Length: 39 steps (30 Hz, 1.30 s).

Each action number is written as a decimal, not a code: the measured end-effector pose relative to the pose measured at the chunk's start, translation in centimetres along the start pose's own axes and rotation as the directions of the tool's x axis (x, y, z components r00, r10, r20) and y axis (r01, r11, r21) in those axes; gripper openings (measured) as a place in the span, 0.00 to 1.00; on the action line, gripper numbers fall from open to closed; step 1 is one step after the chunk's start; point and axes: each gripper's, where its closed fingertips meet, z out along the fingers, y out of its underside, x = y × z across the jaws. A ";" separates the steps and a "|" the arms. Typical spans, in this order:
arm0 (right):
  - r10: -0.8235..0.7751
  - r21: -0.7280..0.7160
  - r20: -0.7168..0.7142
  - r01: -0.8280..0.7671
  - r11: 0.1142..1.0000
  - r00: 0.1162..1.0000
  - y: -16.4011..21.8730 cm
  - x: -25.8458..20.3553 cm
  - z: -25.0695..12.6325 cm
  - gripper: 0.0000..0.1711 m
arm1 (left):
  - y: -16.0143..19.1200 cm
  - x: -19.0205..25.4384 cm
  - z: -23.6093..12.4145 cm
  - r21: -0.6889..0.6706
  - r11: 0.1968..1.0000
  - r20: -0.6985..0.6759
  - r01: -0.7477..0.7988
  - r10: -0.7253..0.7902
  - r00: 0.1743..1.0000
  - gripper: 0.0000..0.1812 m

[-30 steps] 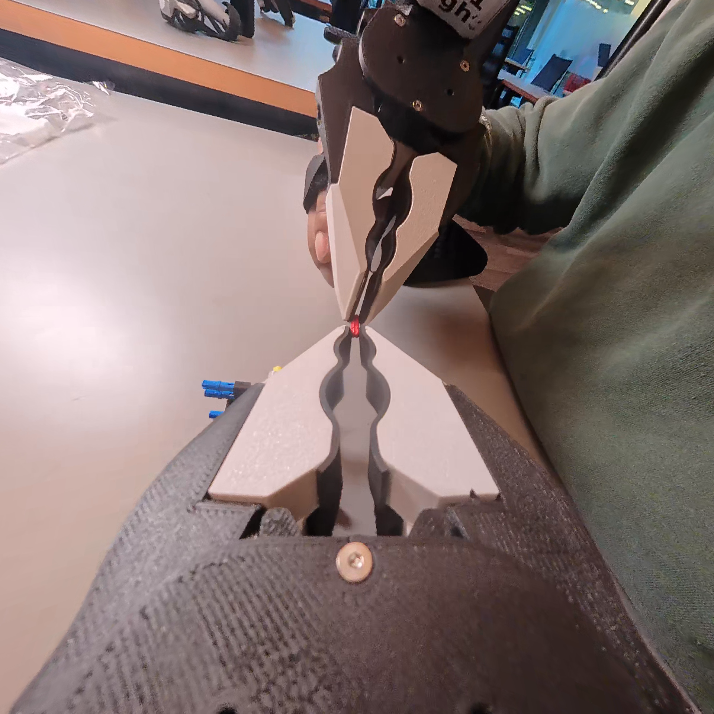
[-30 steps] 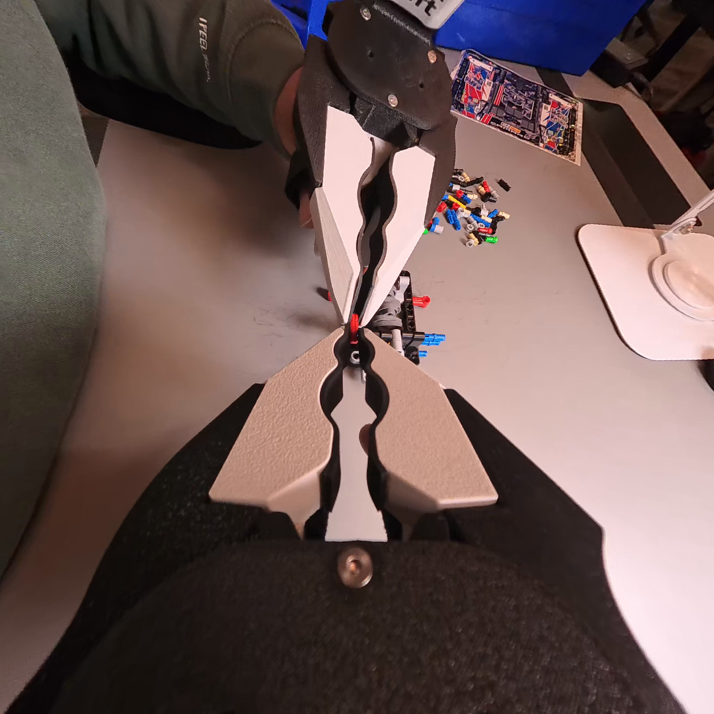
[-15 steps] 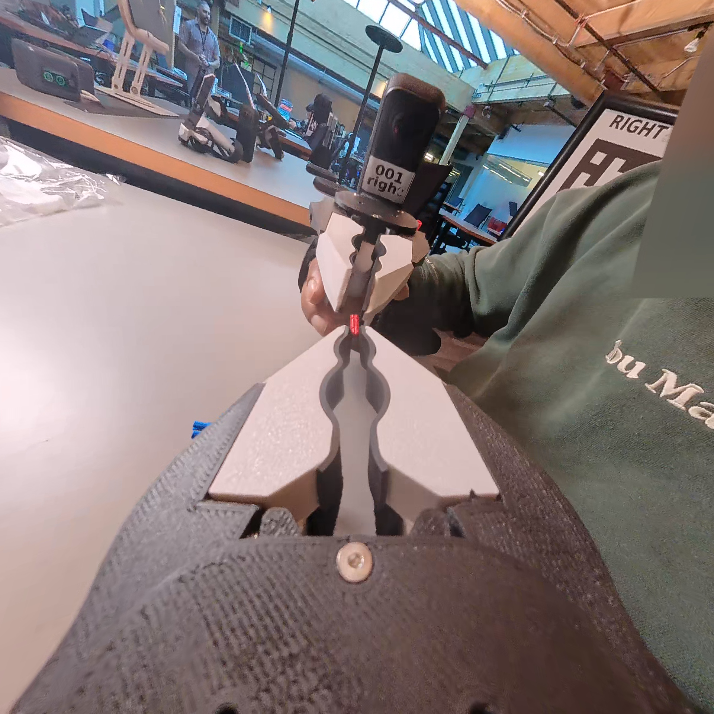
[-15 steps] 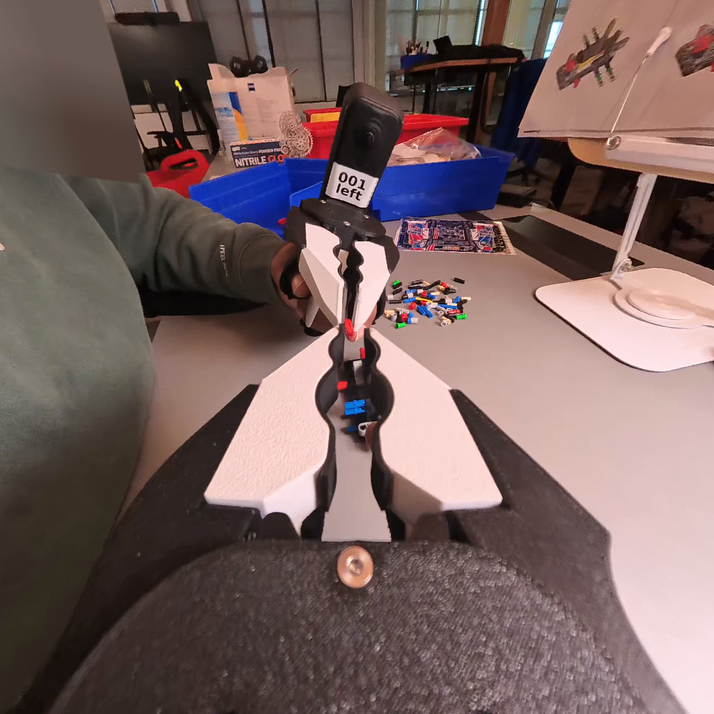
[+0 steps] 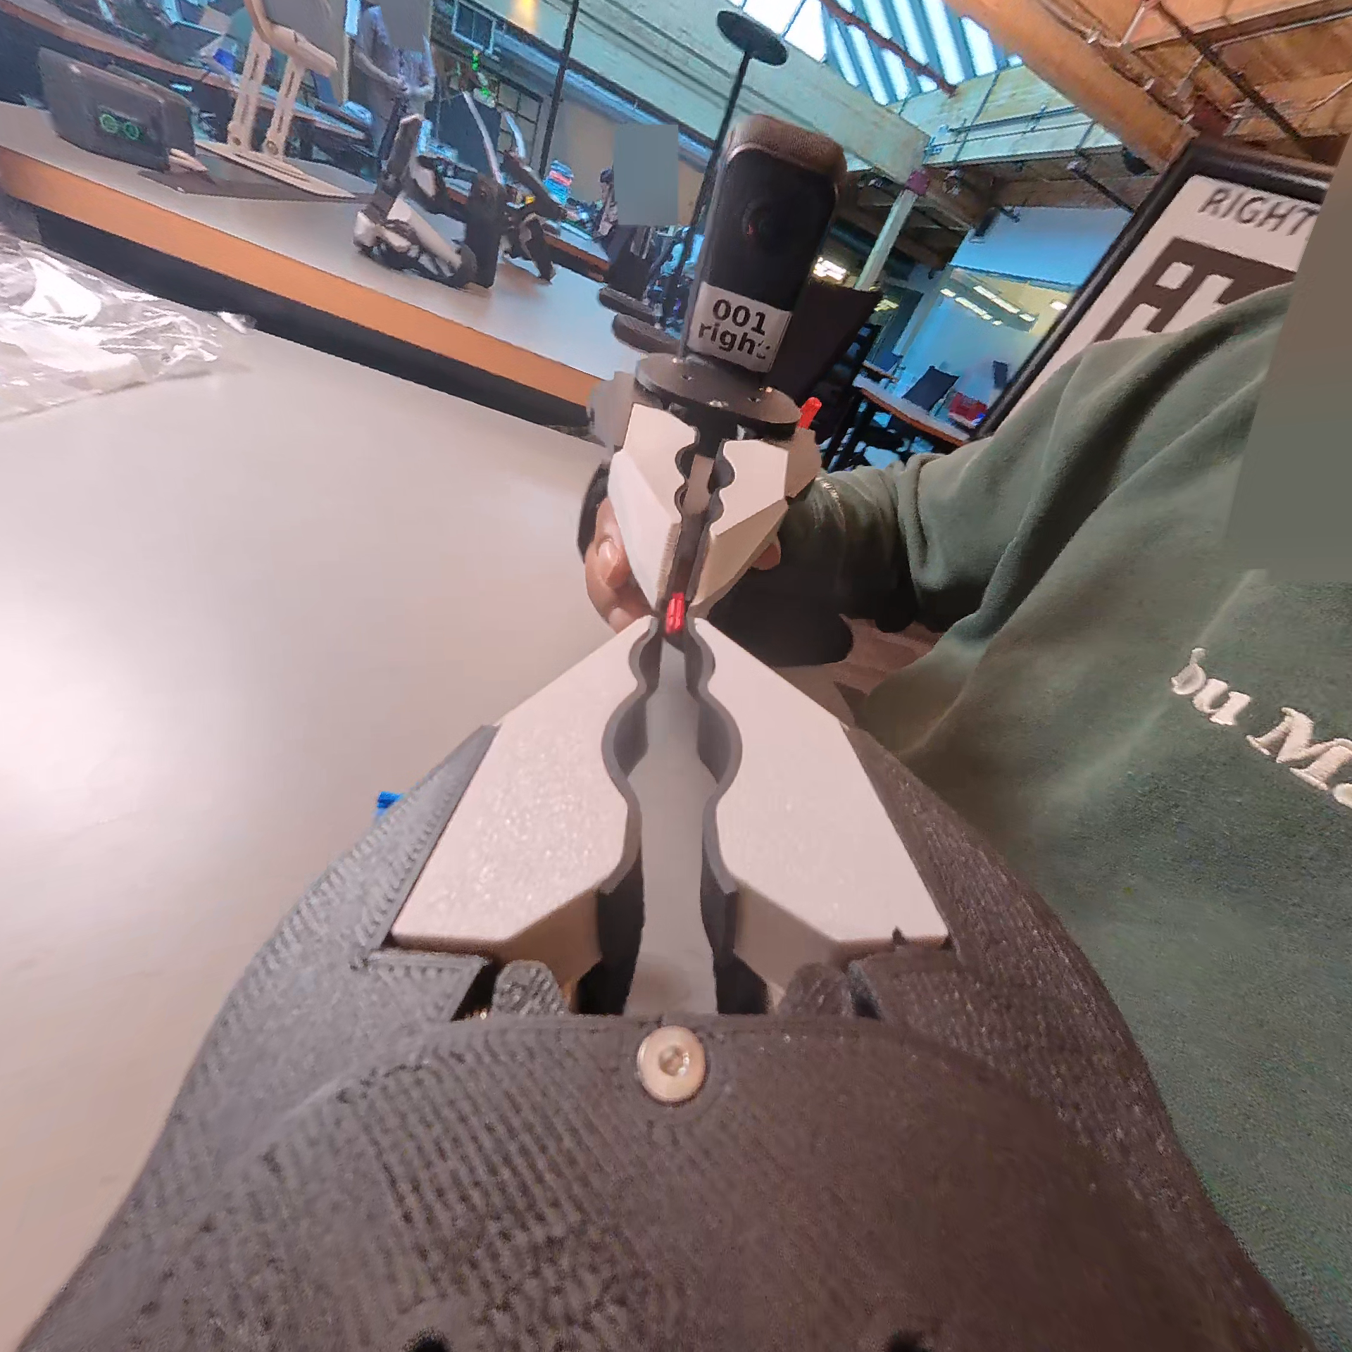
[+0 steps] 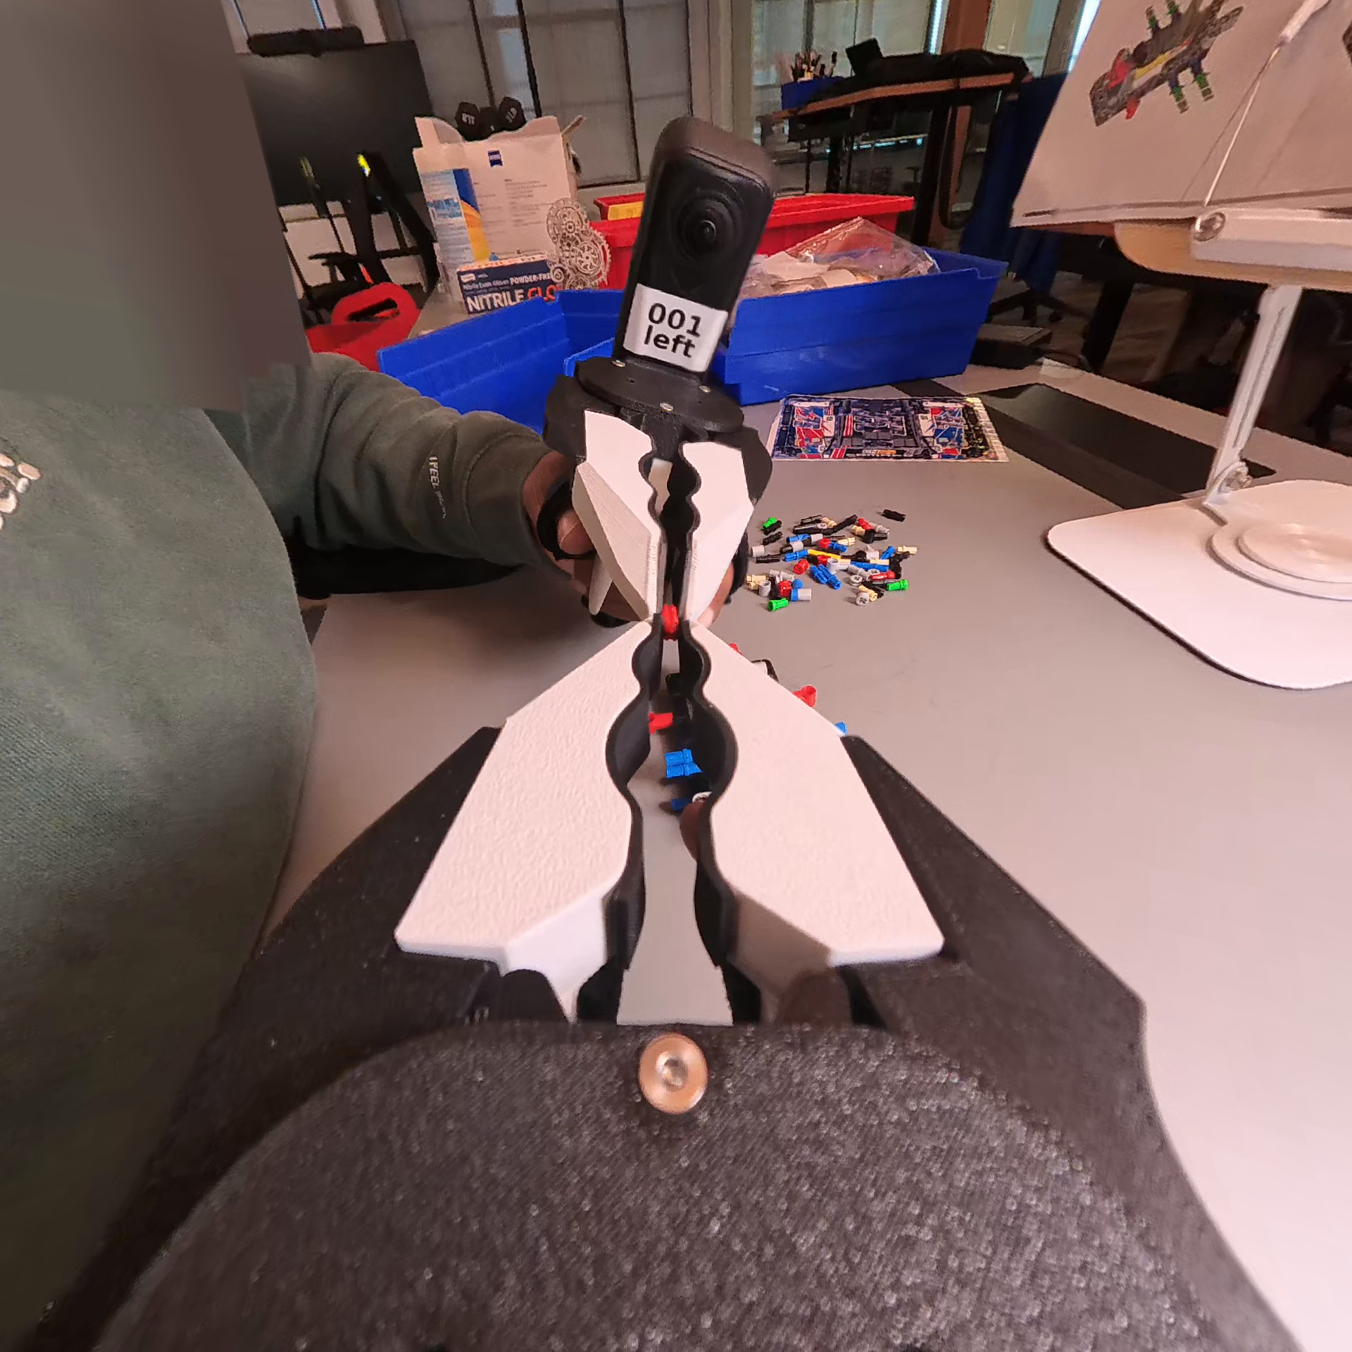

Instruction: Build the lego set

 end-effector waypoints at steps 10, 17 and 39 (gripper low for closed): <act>0.081 -0.101 -0.120 -0.094 0.990 0.989 4.1 4.7 -3.4 0.01 | 4.9 -5.0 -2.8 -0.466 0.869 0.214 -0.164 0.291 0.933 0.12; 0.053 -0.158 -0.103 -0.068 0.985 0.993 5.2 4.3 -2.8 0.01 | 6.6 -5.4 -1.9 -0.596 0.775 0.184 -0.208 0.384 0.905 0.07; 0.047 -0.189 -0.055 -0.056 0.980 0.997 6.0 3.2 -2.5 0.01 | 8.5 -6.1 -1.7 -0.717 0.662 0.134 -0.217 0.437 0.889 0.13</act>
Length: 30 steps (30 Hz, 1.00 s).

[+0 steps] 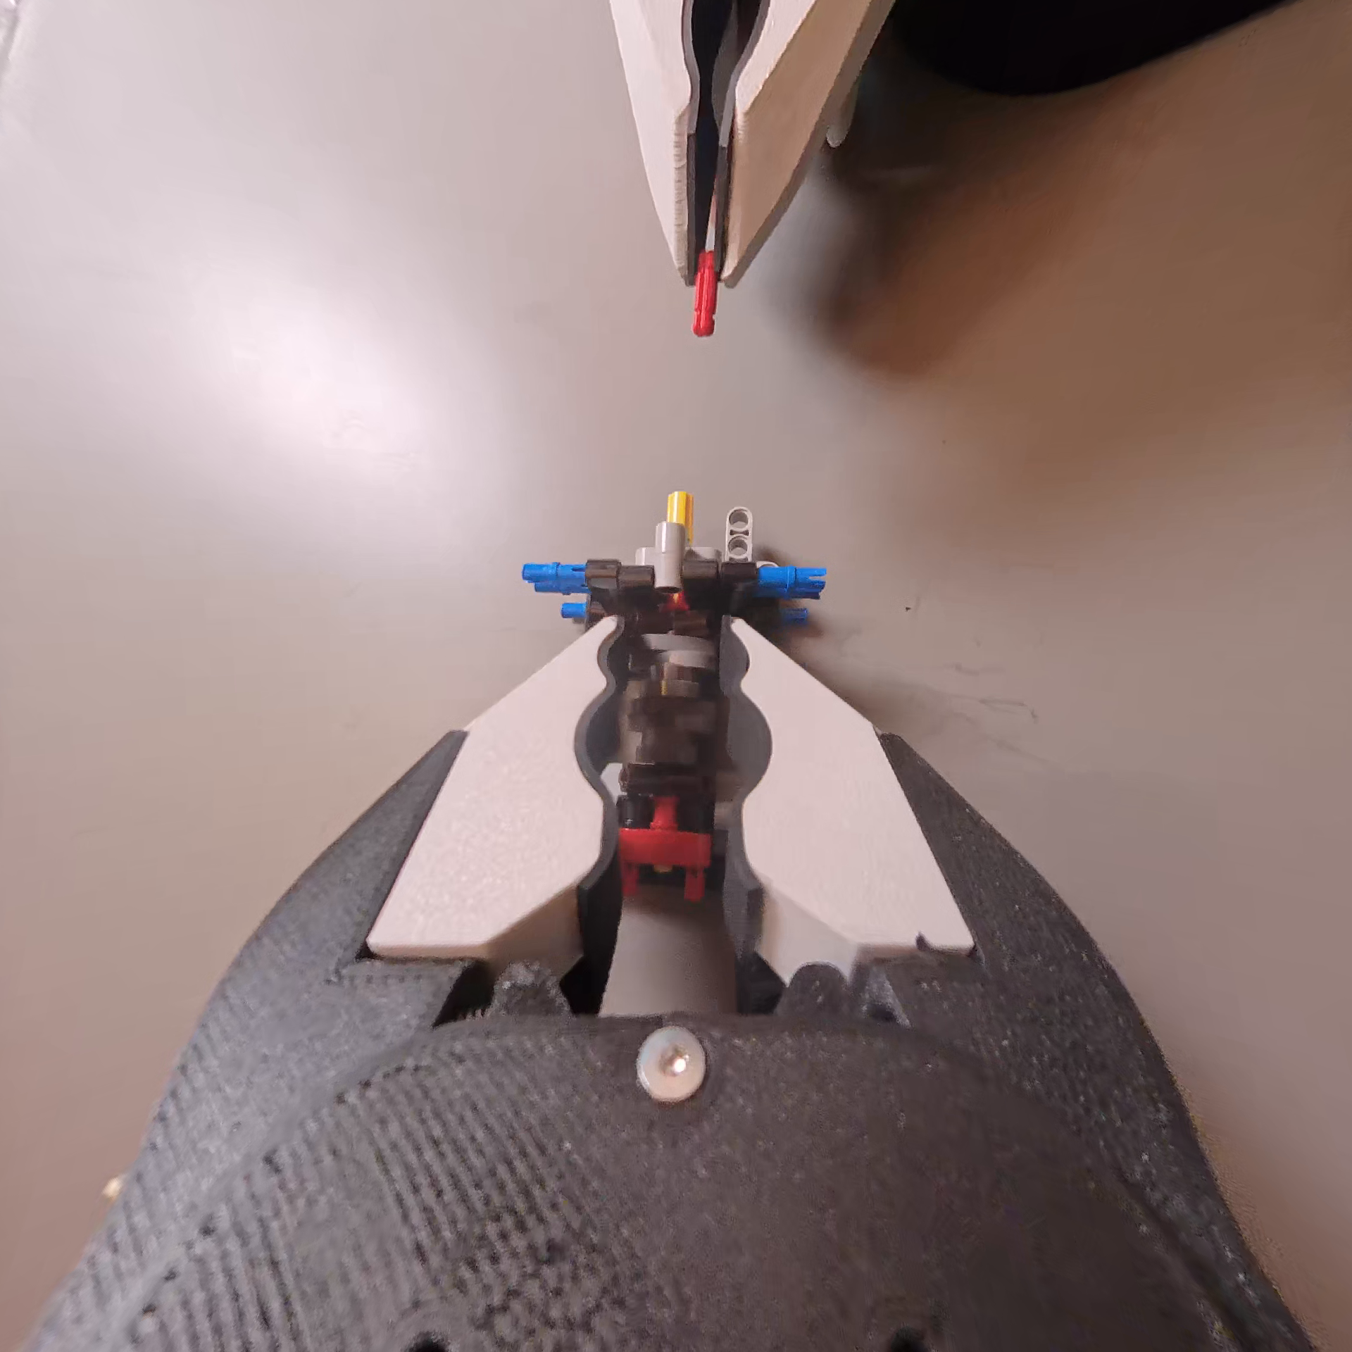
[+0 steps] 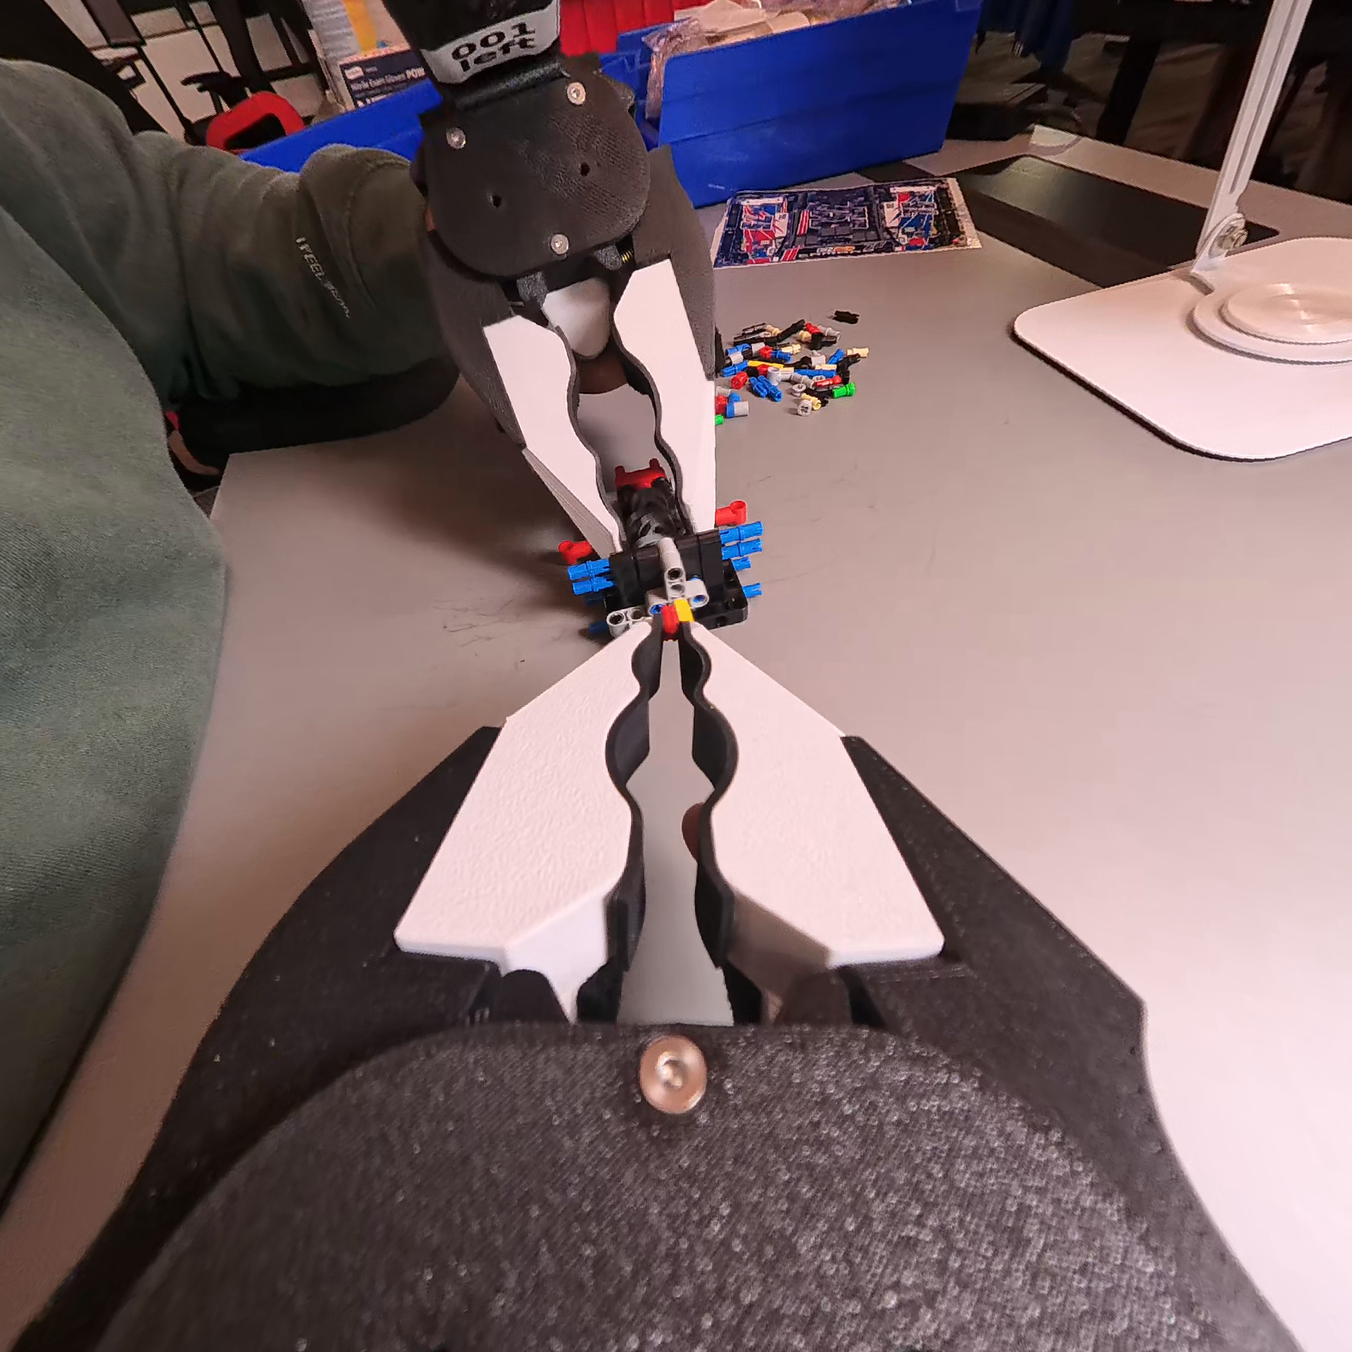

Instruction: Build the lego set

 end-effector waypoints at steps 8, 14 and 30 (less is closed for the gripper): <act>-0.016 0.057 -0.008 0.016 0.998 1.000 -0.8 0.0 -0.1 0.01 | -2.3 -0.1 -1.3 0.201 0.980 -0.001 -0.016 0.017 1.000 0.12; -0.034 0.108 0.004 0.033 0.994 0.999 -1.7 -0.5 -0.3 0.01 | -3.7 0.4 -2.0 0.341 0.938 -0.065 0.058 -0.038 0.997 0.12; 0.002 0.062 0.020 -0.003 0.998 1.000 -0.7 -0.3 0.4 0.01 | -3.3 0.6 -1.2 0.337 0.938 -0.083 0.085 -0.060 0.995 0.12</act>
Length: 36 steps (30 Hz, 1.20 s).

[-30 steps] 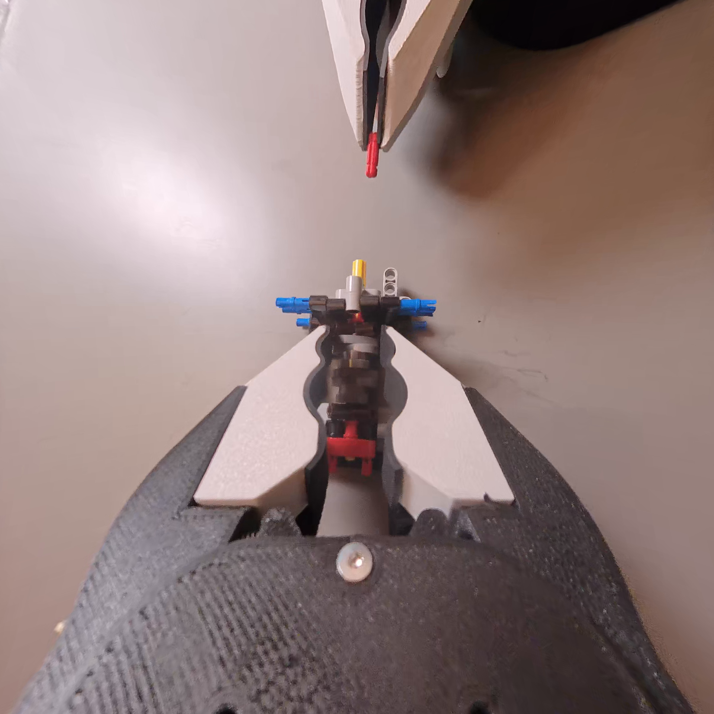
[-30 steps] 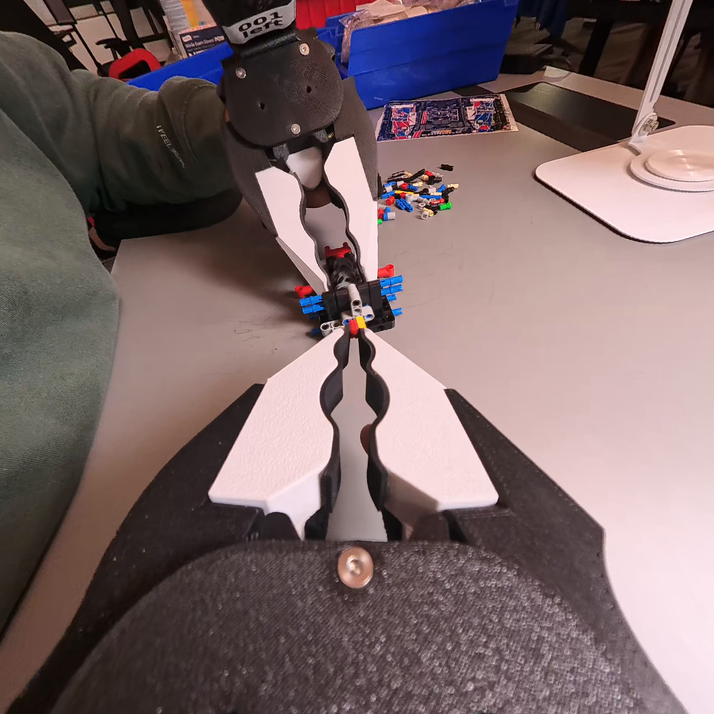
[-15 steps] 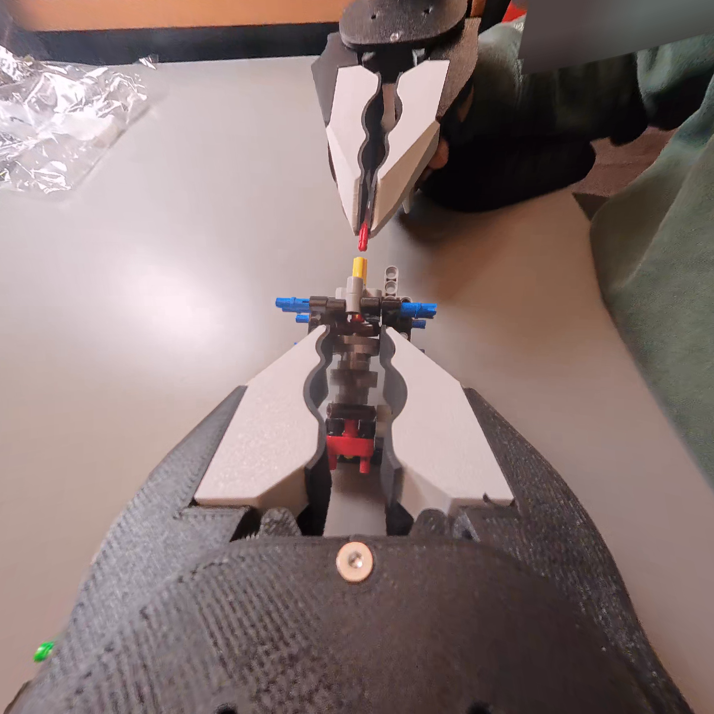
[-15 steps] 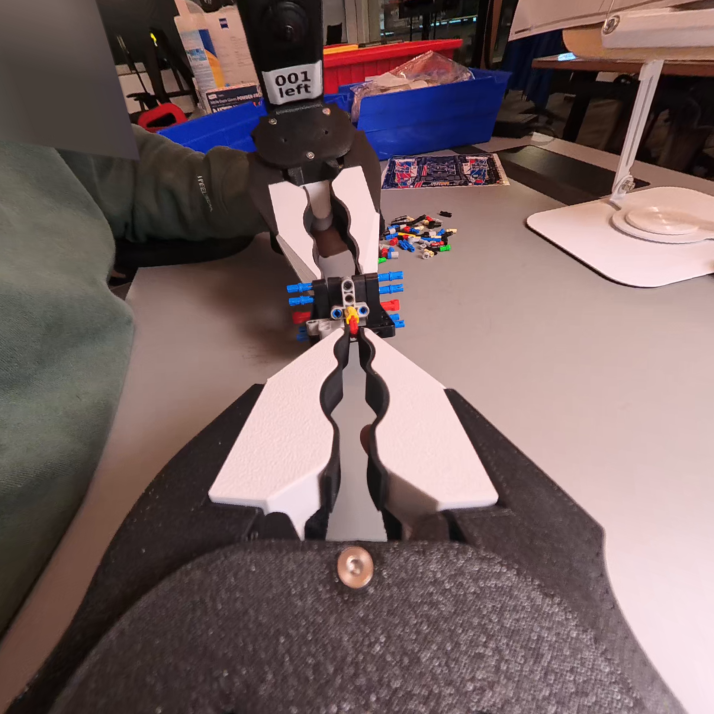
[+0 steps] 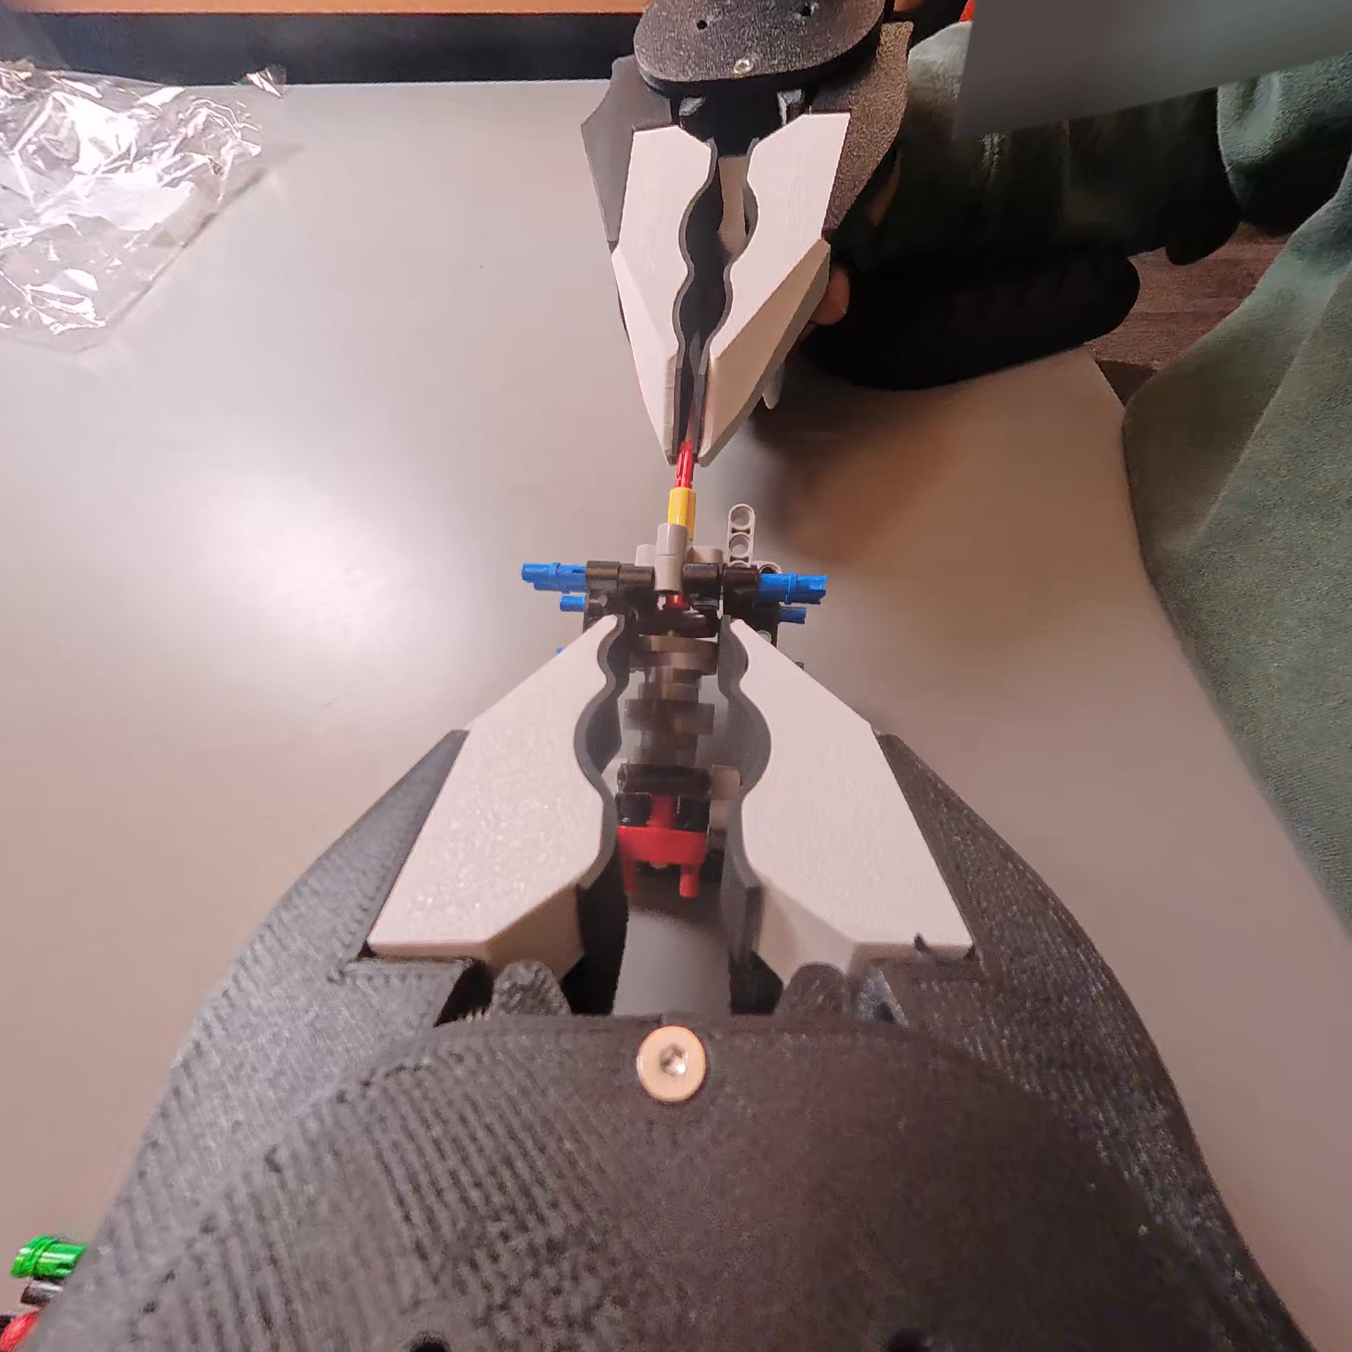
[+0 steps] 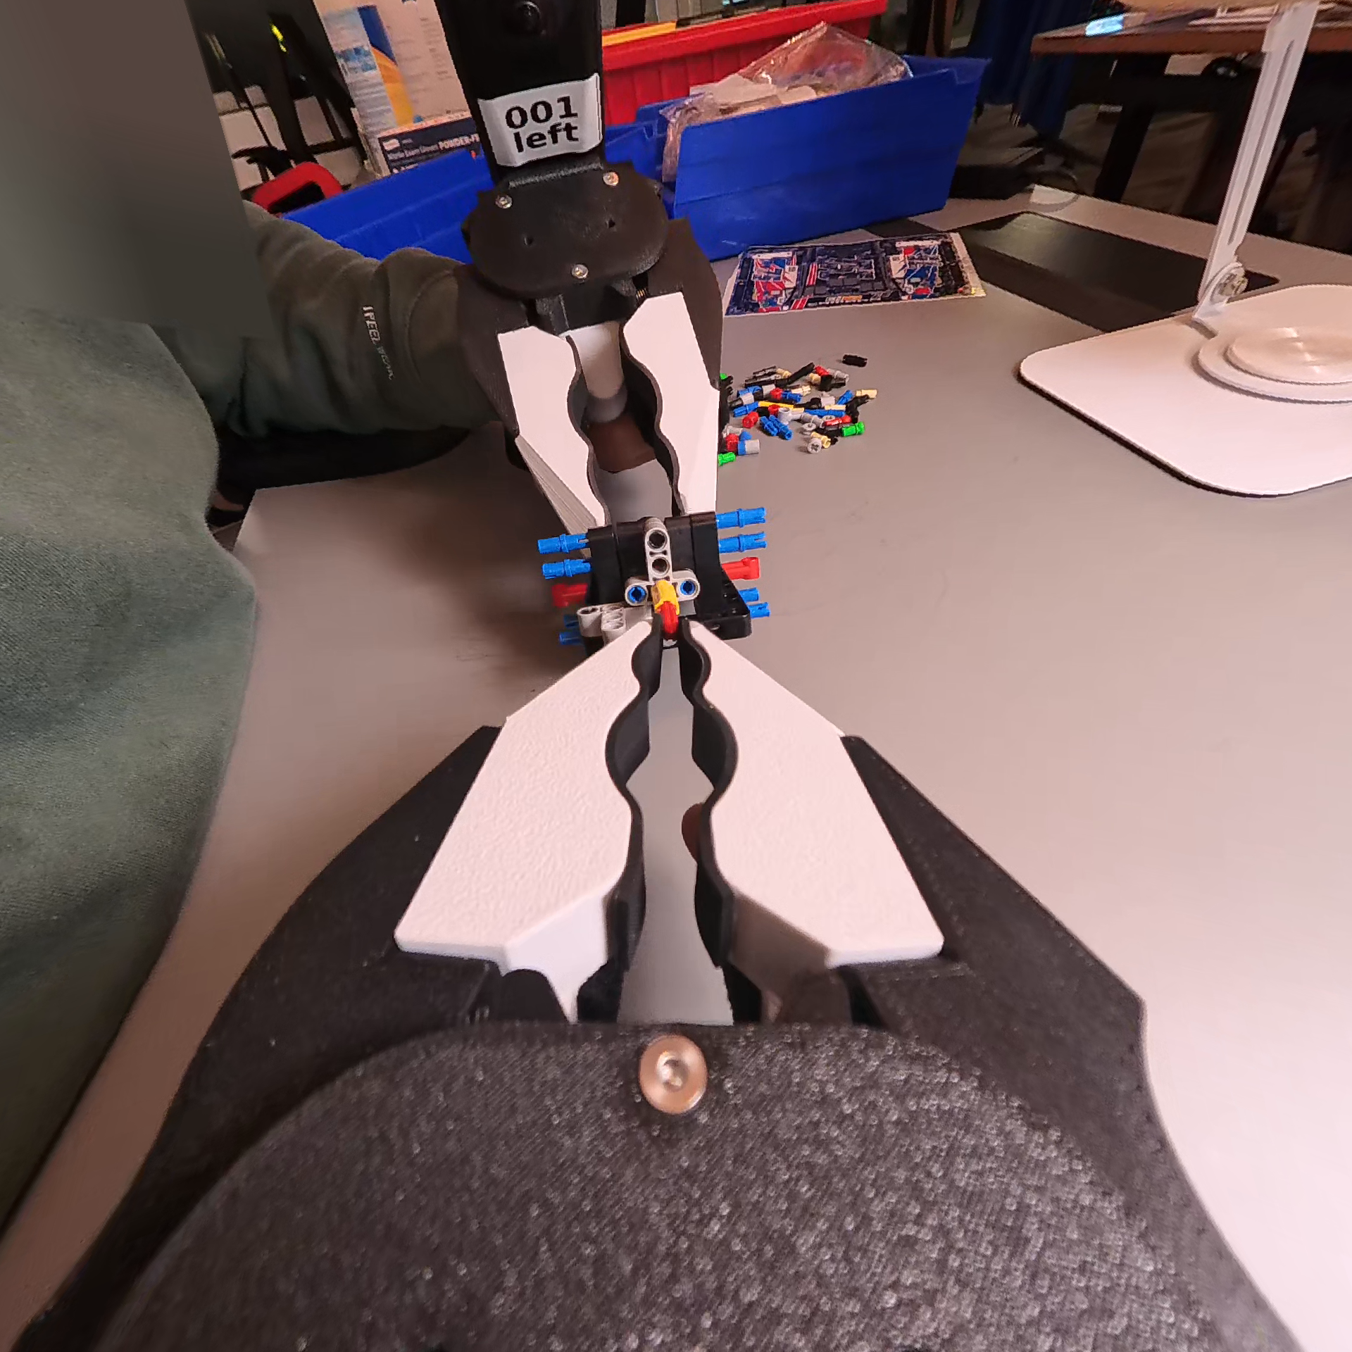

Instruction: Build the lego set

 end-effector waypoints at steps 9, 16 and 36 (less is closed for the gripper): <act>0.000 -0.044 -0.011 -0.001 0.999 1.000 0.6 0.1 0.0 0.01 | 0.4 -0.1 0.3 -0.028 0.999 0.036 -0.024 0.026 0.999 0.12; -0.050 -0.141 -0.032 0.045 0.989 0.998 1.3 0.1 0.0 0.01 | 0.7 0.0 0.7 -0.069 0.995 0.061 -0.066 0.070 0.996 0.12; 0.282 0.002 0.027 -0.282 0.959 0.959 0.0 0.7 0.0 0.01 | 0.0 -0.8 0.3 0.015 0.999 0.128 -0.035 0.033 0.991 0.12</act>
